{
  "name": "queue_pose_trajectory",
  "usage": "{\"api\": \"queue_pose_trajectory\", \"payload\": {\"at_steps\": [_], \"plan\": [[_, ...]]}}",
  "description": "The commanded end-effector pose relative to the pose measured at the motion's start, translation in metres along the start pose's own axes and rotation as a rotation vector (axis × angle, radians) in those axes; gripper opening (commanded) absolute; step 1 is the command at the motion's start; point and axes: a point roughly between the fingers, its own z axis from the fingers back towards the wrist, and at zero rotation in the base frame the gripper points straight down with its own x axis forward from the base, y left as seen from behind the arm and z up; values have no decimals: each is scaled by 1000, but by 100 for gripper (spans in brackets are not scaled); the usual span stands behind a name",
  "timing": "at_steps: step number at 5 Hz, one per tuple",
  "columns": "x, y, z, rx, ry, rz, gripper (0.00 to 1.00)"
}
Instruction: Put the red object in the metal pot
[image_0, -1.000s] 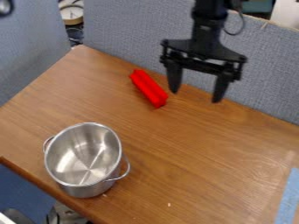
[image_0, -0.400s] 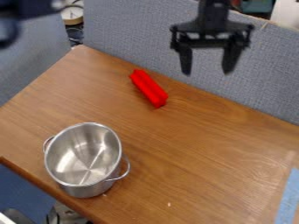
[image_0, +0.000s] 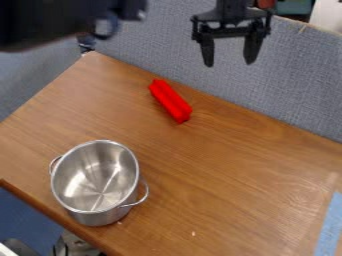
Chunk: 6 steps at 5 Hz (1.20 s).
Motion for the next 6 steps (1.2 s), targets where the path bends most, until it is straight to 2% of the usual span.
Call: {"api": "queue_pose_trajectory", "payload": {"at_steps": [1, 2, 3, 4, 5, 6], "plan": [[-2, 0, 21, -5, -37, 161, 100], [-25, -10, 20, 24, -42, 250, 100], [-21, -7, -4, 13, -92, 213, 100], [-25, -16, -31, 30, -110, 153, 100], [-15, -10, -51, 14, -133, 131, 100], [-7, 13, -17, 5, -158, 382, 100]]}}
